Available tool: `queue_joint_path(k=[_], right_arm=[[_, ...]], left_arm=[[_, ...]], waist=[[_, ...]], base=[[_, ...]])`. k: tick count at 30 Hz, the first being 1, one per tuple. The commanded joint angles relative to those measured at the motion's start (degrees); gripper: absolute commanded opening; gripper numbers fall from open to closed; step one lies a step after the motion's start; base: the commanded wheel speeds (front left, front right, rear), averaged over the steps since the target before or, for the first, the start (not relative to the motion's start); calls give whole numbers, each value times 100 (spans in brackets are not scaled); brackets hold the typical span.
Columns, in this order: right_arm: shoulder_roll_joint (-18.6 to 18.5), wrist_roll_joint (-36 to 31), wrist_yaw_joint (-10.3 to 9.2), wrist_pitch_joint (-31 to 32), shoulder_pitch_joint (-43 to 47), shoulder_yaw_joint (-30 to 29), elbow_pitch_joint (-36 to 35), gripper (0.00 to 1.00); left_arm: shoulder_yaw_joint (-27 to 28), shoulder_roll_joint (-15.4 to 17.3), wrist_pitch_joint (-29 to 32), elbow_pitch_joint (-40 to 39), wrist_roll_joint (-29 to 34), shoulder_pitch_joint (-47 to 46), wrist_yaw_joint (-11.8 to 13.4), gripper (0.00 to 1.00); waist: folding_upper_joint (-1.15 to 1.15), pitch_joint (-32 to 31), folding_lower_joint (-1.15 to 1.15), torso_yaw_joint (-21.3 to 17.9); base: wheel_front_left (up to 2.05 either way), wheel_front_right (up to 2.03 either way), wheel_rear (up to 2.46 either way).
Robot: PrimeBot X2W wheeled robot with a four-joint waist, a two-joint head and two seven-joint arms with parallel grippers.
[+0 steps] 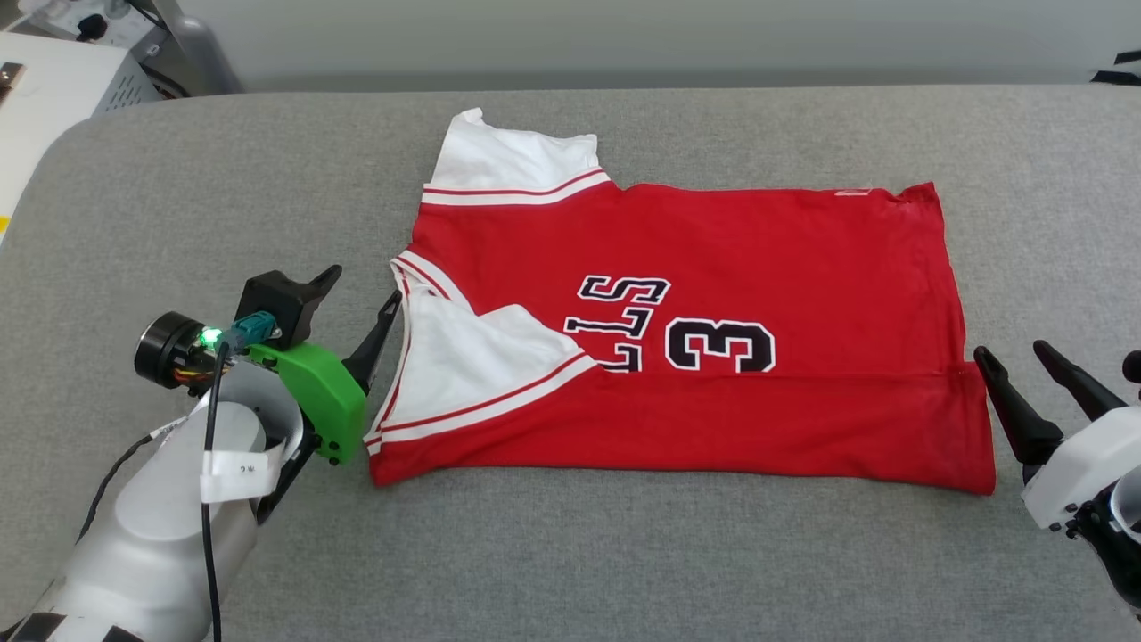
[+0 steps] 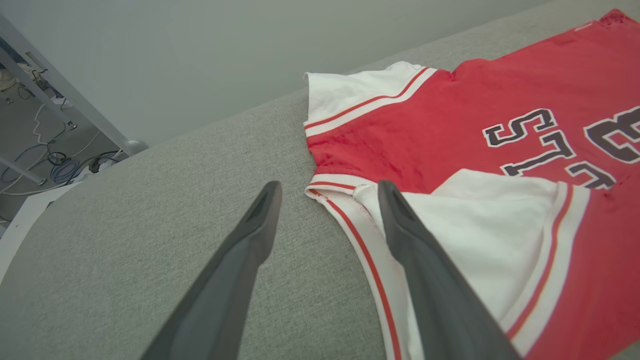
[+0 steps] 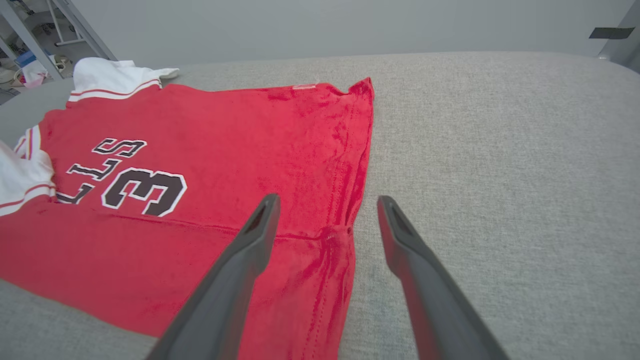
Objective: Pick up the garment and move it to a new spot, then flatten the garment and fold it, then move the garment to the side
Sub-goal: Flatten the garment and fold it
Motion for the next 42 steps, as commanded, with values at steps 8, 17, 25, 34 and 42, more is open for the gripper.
queue_joint_path(k=[8,17,25,34,42], right_arm=[[98,-355,-4,202,365,-585,-613,100],[361,-701,-4,585,604,-961,-1128,100],[556,-841,-4,747,608,-1089,-1301,100],[699,-902,-4,786,386,-1041,-1309,100],[722,-876,-4,749,229,-960,-1168,100]], left_arm=[[-622,499,1357,-747,-1105,-440,-16,100],[-1315,872,3936,-1254,-2467,-693,-16,100],[-1684,893,4842,-1198,-2910,-654,-16,100],[-1815,635,5005,-435,-3145,-568,-16,100],[-2061,525,5081,-240,-3399,-472,-16,100]], waist=[[0,-334,0,107],[0,-417,0,27],[0,-283,0,-128],[0,-56,0,-312],[0,36,0,-383]], base=[[0,0,0],[0,0,0],[0,0,0],[0,0,0],[0,0,0]])
